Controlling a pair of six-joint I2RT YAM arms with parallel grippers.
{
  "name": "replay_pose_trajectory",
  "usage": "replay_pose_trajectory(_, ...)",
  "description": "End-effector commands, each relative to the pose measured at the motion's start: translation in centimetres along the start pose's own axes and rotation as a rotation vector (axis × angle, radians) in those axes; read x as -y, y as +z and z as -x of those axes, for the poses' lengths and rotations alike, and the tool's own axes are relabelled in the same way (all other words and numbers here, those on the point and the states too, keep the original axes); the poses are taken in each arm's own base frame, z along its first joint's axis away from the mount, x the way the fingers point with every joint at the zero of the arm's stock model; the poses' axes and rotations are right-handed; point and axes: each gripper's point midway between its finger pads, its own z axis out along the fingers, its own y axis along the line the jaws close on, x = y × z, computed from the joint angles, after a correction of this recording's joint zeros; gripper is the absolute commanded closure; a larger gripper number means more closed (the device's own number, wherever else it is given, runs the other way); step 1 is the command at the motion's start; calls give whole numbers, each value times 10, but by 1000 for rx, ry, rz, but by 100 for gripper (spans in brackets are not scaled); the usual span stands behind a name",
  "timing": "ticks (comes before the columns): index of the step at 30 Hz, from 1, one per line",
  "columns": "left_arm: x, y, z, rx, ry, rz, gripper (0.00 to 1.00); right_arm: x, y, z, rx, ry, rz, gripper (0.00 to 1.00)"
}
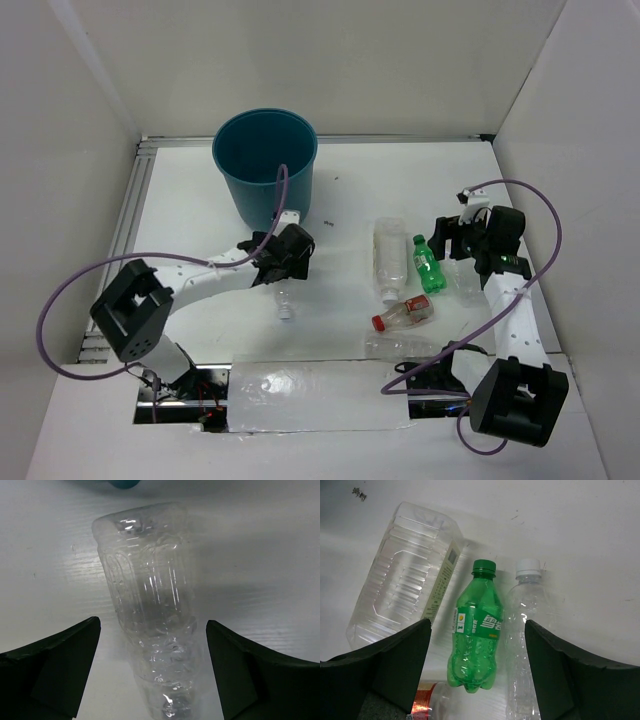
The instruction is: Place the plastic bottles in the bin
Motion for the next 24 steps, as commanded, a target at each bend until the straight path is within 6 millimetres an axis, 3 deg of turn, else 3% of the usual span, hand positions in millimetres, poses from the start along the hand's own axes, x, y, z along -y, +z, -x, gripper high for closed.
replay_pose_trajectory(1, -10, 11, 1, 46, -40, 86, 0, 2, -5, 21, 45, -26, 2, 18)
replay_pose_trajectory(4, -10, 26, -22, -6, -22, 94, 2, 3, -3, 21, 46, -26, 2, 18)
replay_pose_trajectory(5, -8, 27, -19, 6, -31, 84, 5, 1, -3, 22, 49, -27, 12, 18)
replay_pose_trajectory(6, -4, 27, -23, 1, -16, 80, 22, 2, -2, 23, 46, -25, 13, 18)
replay_pose_trajectory(7, 2, 26, -22, 12, -5, 64, 32, 0, -2, 24, 49, -25, 27, 18)
replay_pose_trajectory(11, 31, -9, -6, 98, 66, -55, 63, -6, 1, 34, 62, -27, 81, 30)
replay_pose_trajectory(12, 44, -31, 10, 148, 66, -133, 68, -7, 2, 38, 68, -28, 92, 34)
replay_pose_trajectory(14, 74, -68, 22, 212, 132, -275, 79, -9, 7, 35, 45, -3, 119, 34)
replay_pose_trajectory(15, 89, -92, 41, 266, 137, -351, 80, -11, 10, 37, 42, 5, 127, 34)
replay_pose_trajectory(16, 101, -138, 74, 374, 128, -449, 82, -7, 23, 30, -8, 35, 114, 27)
replay_pose_trajectory(17, 102, -140, 77, 383, 123, -455, 82, -7, 23, 30, -9, 35, 114, 27)
replay_pose_trajectory(18, 105, -166, 108, 454, 107, -479, 83, -9, 27, 33, -25, 43, 111, 22)
replay_pose_trajectory(20, 95, -188, 147, 544, 95, -447, 83, 3, 41, 23, -103, 73, 59, 20)
replay_pose_trajectory(21, 88, -210, 180, 621, 50, -441, 81, 3, 45, 19, -128, 73, 53, 20)
replay_pose_trajectory(22, 73, -215, 205, 675, 15, -406, 81, 2, 53, 7, -179, 72, 52, 20)
replay_pose_trajectory(24, 55, -234, 253, 780, -39, -374, 80, 11, 57, 4, -202, 64, 4, 20)
